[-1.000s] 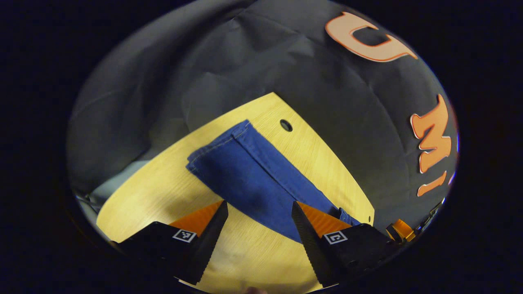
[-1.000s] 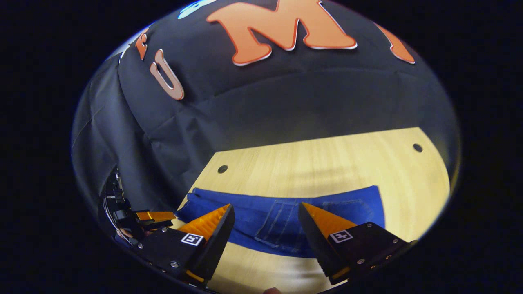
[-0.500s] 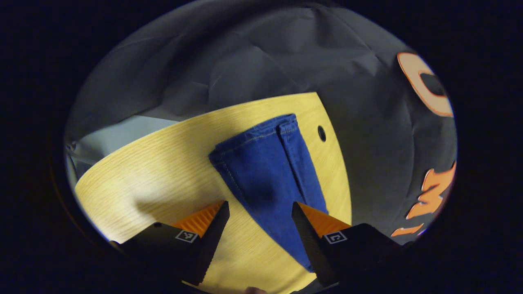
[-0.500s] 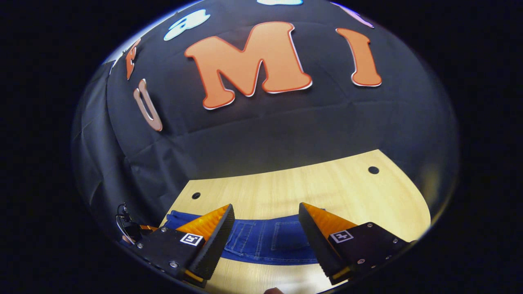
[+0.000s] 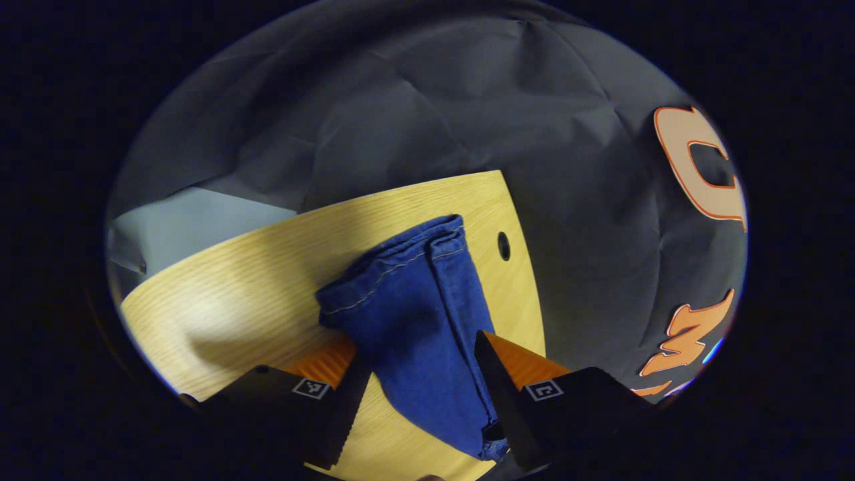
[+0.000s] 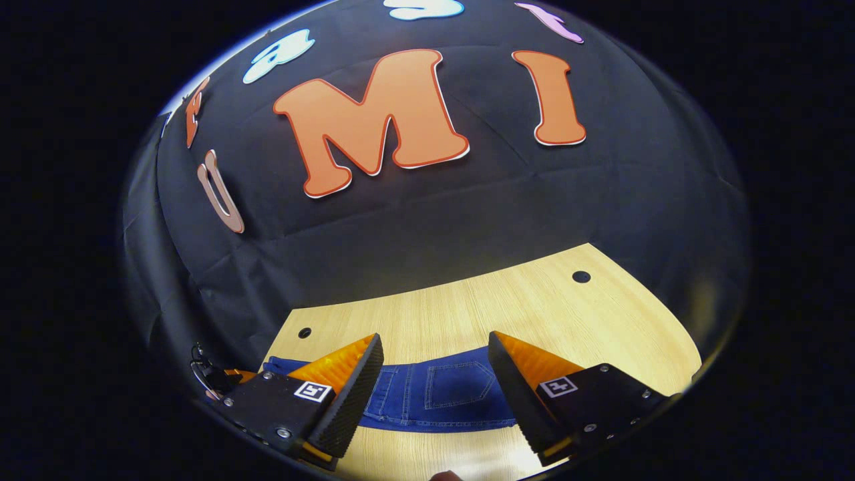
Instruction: Grasp the waist and the cuffs of the jeans and fold them to make the two legs overlap; first hold the waist and fold one-third of the jeans toward the cuffs, then hold the cuffs and fold the remaining one-third in the same direction to finish folding.
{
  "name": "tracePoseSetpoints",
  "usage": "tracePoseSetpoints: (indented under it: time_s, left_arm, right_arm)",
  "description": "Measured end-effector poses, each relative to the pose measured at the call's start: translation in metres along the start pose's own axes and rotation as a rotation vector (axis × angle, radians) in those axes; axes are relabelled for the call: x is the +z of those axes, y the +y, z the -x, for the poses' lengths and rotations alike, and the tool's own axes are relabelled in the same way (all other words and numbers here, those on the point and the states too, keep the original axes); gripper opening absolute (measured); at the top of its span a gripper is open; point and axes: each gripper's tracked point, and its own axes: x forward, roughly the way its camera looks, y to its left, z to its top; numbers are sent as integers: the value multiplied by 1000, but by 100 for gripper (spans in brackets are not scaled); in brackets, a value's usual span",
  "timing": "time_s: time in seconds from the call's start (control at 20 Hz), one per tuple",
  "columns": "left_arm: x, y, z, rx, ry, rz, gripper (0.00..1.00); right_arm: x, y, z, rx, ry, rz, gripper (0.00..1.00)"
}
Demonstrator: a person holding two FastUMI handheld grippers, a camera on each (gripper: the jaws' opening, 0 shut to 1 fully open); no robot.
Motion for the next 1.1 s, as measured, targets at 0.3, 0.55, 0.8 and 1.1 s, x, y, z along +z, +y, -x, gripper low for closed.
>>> tracePoseSetpoints:
  time_s: [0.3, 0.55, 0.8, 1.1]
  left_arm:
    - [2, 12, -11, 41, -18, 9, 8]
    - [2, -14, 19, 15, -90, -130, 3]
    - [-13, -70, 42, -8, -153, -303, 2]
    - [-37, -139, 87, -75, -219, -501, 2]
  right_arm:
    - [2, -16, 12, -29, -2, -4, 97]
    - [13, -21, 19, -26, -24, -23, 97]
    - [22, -18, 21, 10, -34, -12, 97]
    - [34, -24, 22, 54, -50, -16, 97]
